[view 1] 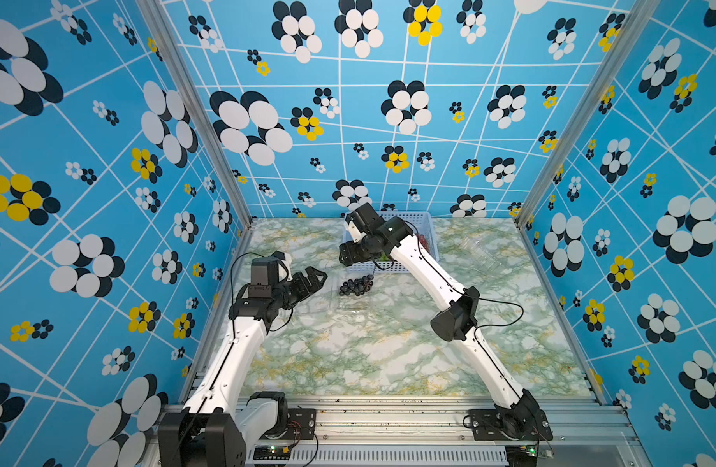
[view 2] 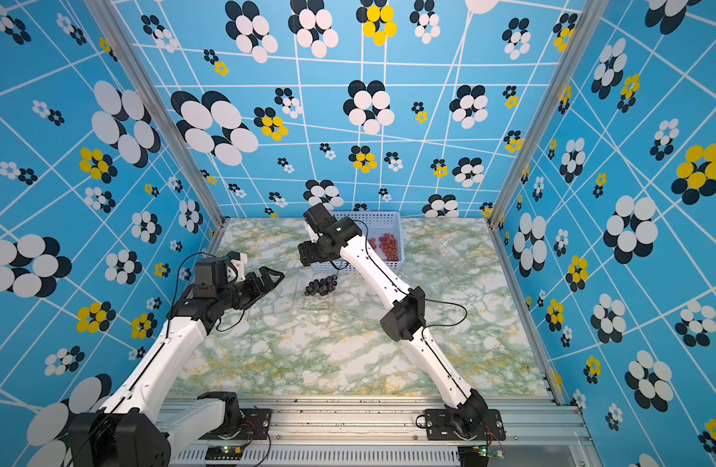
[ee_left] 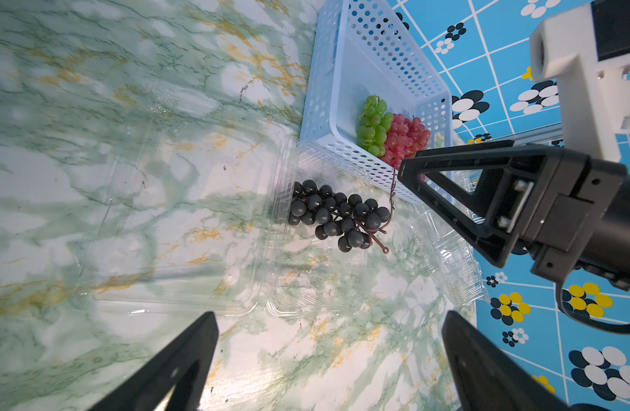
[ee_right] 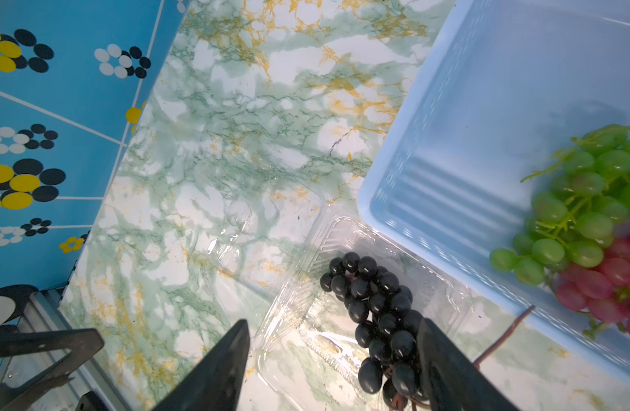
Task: Pack grapes into containers
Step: Place the grape into the packing box.
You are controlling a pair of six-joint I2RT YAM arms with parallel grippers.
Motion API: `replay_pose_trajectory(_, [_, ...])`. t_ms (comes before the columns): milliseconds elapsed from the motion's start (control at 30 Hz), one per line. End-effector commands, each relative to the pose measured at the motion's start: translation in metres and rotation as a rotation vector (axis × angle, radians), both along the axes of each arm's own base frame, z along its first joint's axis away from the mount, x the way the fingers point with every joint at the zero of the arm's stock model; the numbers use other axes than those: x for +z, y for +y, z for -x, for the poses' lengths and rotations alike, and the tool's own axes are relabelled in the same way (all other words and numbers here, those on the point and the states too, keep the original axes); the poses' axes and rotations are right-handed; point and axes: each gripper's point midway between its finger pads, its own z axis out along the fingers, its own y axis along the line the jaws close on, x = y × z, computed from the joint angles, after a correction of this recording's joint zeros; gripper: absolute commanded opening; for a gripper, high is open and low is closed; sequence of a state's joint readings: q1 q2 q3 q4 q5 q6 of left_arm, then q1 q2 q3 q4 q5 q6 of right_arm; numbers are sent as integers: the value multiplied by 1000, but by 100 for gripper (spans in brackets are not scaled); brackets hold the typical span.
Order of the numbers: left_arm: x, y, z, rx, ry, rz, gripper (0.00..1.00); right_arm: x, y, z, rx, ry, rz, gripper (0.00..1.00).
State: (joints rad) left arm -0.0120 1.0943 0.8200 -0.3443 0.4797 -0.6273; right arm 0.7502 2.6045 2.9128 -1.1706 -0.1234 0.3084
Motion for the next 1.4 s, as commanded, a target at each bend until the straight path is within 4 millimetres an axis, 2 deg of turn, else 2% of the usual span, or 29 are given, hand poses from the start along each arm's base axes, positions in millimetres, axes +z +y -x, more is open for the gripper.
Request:
replay_pose_trajectory(0, [-10, 1, 3, -2, 19, 3, 100, 8, 5, 13, 54, 4, -8, 76])
replay_pose_trajectory(167, [-13, -4, 4, -7, 26, 17, 99, 16, -1, 6, 25, -15, -14, 78])
replay_pose_trajectory(267, [-17, -10, 5, -18, 31, 19, 100, 27, -16, -4, -9, -23, -22, 85])
replay_pose_trajectory(367, [-20, -16, 6, -32, 38, 9, 100, 41, -44, -17, -48, -62, 16, 95])
replay_pose_trajectory(433, [-21, -19, 5, -37, 39, 6, 100, 50, -67, -25, -75, -84, 47, 98])
replay_pose_trajectory(567, [-21, -24, 4, -48, 31, -2, 100, 63, -110, -40, -115, -139, 131, 99])
replay_pose_trajectory(767, [-24, -32, 1, -61, 33, -20, 100, 89, -190, -66, -263, -198, 216, 99])
replay_pose_trajectory(900, [-26, -35, 1, -72, 37, -32, 99, 108, -219, -66, -303, -230, 237, 99])
replay_pose_trajectory(967, [-25, -36, -1, -73, 34, -37, 99, 112, -228, -64, -298, -262, 266, 99])
replay_pose_trajectory(1000, [-25, -37, -2, -77, 30, -41, 100, 121, -232, -60, -298, -300, 264, 99])
replay_pose_trajectory(1067, [-24, -39, -4, -84, 22, -52, 99, 121, -235, -53, -290, -335, 214, 99])
replay_pose_trajectory(1200, [-24, -45, -6, -96, 23, -62, 100, 100, -230, -27, -277, -324, 91, 99])
replay_pose_trajectory(1300, [-25, -46, -7, -95, 29, -62, 100, 70, -220, -11, -258, -237, 30, 99])
replay_pose_trajectory(1367, [-25, -45, -8, -91, 34, -64, 100, 50, -206, 1, -220, -185, -14, 99])
